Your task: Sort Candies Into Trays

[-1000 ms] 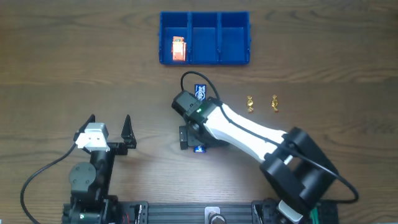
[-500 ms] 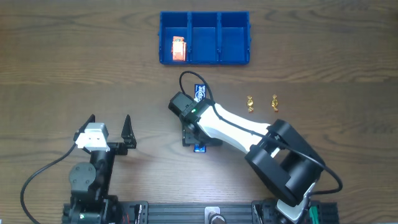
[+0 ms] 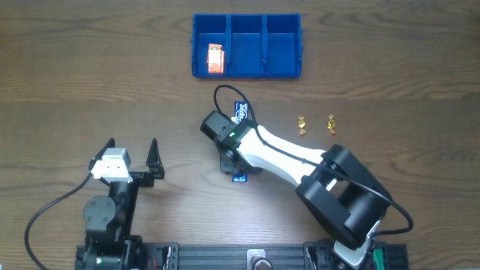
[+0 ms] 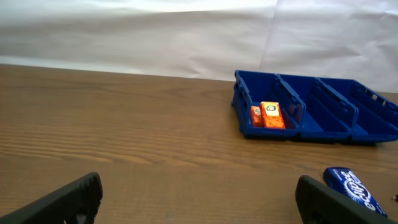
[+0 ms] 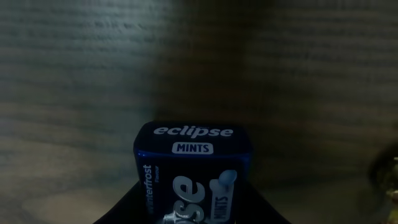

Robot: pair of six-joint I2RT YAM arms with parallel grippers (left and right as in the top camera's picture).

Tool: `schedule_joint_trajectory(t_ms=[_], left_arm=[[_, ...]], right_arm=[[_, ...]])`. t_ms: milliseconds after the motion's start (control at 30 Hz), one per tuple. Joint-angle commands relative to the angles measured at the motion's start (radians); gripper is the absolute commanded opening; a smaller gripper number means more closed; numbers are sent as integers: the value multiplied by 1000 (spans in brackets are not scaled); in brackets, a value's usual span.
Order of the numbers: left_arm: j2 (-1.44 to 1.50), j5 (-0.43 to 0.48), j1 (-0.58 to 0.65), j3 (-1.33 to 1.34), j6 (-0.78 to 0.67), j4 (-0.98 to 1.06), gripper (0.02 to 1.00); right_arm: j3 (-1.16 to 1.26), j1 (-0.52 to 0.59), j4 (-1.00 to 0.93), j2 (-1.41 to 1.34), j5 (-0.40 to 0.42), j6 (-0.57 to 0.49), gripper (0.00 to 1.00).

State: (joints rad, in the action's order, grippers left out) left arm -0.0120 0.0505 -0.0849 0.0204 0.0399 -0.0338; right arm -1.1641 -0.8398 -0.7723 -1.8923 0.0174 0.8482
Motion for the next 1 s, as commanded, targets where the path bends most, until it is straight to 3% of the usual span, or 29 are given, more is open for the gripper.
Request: schedule_joint_trajectory(t_ms=[33, 167, 333, 500, 567, 733, 1000], left_arm=[[1, -6, 6, -16, -7, -43, 998], [1, -6, 6, -16, -7, -43, 996], [1, -6, 6, -16, -7, -43, 998], [1, -6, 6, -16, -7, -43, 998], [1, -6, 6, -16, -7, -43, 998], [1, -6, 6, -16, -7, -43, 998], [1, -6, 6, -16, -7, -43, 1000]], right_arm=[[-103, -2, -89, 174, 201, -8, 194], [-441, 72, -344, 157, 327, -80, 191], [-867, 186, -397, 0, 435, -285, 194], [-1031, 267, -292, -155, 427, -418, 222], [-1052, 307, -222, -216, 372, -440, 222], [-1052, 366, -154, -312, 251, -438, 220], [-1052, 388, -119, -409, 238, -438, 220]])
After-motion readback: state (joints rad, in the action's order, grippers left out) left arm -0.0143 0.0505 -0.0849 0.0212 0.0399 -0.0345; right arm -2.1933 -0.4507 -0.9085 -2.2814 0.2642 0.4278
